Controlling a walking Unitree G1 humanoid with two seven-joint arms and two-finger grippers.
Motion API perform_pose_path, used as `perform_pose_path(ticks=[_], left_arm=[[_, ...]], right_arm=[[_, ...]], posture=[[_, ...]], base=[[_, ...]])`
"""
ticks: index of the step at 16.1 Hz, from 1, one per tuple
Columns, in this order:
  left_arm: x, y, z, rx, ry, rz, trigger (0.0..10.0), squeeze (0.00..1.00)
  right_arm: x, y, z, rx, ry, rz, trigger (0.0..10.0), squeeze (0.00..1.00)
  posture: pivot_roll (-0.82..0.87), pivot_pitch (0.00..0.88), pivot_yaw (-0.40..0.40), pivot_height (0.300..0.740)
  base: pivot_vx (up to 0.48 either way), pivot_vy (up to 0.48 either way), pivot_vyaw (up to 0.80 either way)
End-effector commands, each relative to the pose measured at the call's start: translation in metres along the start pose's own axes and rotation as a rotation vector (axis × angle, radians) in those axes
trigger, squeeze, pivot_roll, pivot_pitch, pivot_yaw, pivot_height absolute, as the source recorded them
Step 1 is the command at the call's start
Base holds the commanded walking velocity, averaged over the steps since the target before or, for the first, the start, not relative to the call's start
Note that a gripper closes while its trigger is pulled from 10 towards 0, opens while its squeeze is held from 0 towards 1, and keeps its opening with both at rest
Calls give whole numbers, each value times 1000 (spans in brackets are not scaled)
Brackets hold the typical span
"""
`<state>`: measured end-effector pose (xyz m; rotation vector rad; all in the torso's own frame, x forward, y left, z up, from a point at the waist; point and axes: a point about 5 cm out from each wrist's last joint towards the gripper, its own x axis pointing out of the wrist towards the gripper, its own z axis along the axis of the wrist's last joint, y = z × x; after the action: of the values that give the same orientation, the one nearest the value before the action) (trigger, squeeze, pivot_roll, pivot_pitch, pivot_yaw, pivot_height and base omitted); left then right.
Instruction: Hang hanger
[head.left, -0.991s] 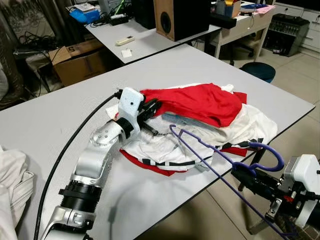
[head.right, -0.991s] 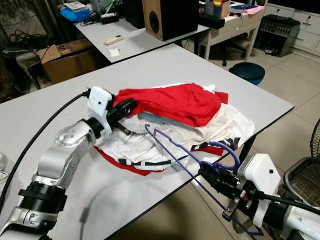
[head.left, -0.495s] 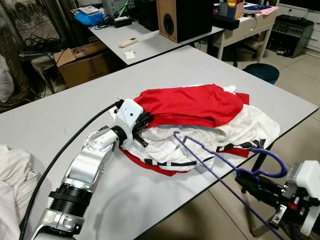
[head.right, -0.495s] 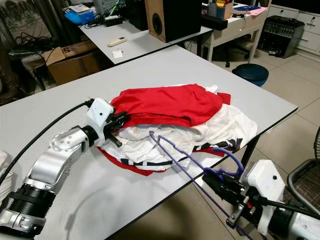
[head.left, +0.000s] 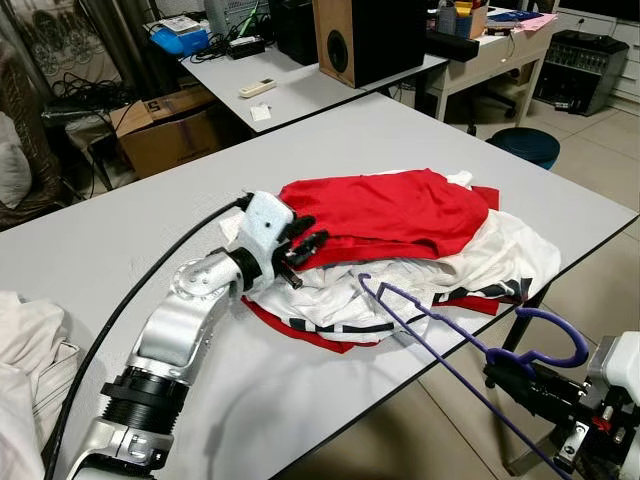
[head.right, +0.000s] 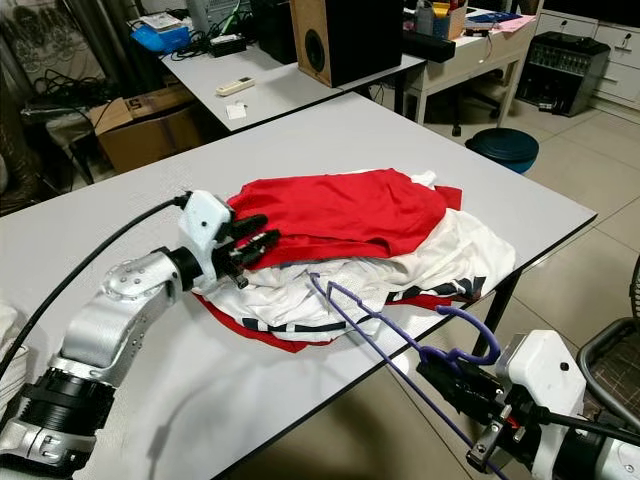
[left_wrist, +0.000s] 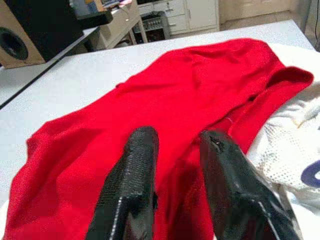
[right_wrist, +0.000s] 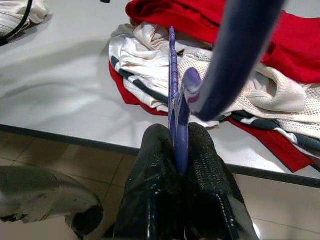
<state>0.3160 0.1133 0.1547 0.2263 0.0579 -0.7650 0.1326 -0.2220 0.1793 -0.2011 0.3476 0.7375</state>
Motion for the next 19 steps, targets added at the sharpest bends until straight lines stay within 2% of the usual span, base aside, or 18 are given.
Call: perform_pose_path(ticks=[1,2,3,8,10,12,16,19], left_arm=[[-3,4,-4,43,28,19,10000,1000],[-4,5,-7,75,54,24,10000,161],[-6,7,-10,98,77,26,10000,0],[-24,16,-16,156,136,45,10000,0],[-27,16,-18,159,155,30,10000,0],[-31,21,-24,180,202,68,10000,0],[-26,23,-28,152,230,106,10000,0],[-21,18,-28,144,227,98,10000,0]], right_arm=[[-1,3,6,-22,-11,19,10000,0],[-1,3,6,-24,-10,20,10000,0],[-1,3,6,-25,-8,22,10000,0],[4,5,4,-24,-3,46,10000,0],[4,5,4,-24,-2,50,10000,0],[6,4,4,-23,-4,55,10000,0],[8,5,5,-22,-11,61,10000,0],[8,5,5,-23,-14,54,10000,0]], posture=[[-170,0,142,740],[-168,0,141,740],[-165,0,139,740],[-146,0,133,740],[-140,0,130,740],[-133,0,128,740],[-133,0,130,740],[-136,0,134,740]], base=[[0,0,0],[0,0,0],[0,0,0],[0,0,0],[0,0,0],[0,0,0],[0,0,0],[0,0,0]])
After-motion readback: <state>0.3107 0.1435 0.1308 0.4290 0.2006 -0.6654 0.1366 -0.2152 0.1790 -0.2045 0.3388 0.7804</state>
